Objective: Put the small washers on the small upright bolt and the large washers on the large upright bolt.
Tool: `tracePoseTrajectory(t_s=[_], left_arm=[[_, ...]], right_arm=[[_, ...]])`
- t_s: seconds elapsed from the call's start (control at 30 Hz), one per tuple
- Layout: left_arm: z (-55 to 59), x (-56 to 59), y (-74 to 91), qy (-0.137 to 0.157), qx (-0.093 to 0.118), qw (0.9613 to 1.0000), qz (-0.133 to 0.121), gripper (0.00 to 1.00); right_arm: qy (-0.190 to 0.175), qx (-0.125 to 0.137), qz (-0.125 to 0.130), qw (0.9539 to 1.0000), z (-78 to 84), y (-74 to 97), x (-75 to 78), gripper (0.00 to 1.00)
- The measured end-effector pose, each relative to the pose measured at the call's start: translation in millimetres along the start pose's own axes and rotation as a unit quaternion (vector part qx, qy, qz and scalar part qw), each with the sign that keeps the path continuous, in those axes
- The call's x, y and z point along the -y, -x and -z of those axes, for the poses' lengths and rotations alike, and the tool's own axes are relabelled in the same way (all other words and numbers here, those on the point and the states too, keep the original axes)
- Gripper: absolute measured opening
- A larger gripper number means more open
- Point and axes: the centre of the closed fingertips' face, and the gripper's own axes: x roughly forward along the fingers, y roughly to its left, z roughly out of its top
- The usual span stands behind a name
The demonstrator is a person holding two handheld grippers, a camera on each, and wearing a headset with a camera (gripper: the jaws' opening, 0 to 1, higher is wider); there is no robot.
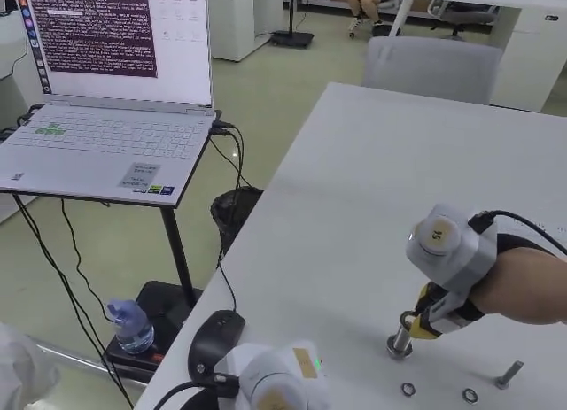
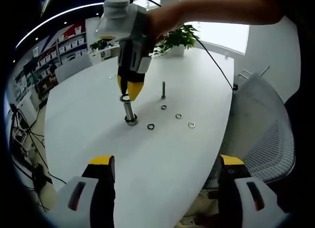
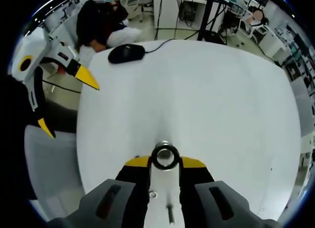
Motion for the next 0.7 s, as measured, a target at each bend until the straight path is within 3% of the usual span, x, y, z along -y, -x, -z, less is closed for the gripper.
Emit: tracePoseTrajectory(t_s=[0.27,0.7], left_arm=[[-0.1,-1.8,0.8,-0.005,-0.001,1.0,-0.003,0.89],[3.1,-2.0,4.5,-0.011,-0.007,0.9999,0.0,0.84]], right_arm=[[0.004,-0.007,-0.004,1.0,2.2,-6.0,-1.7,0.22],[0.008,-0.018,-0.006,0.9998,3.7,-19.9,-1.3,0.22]])
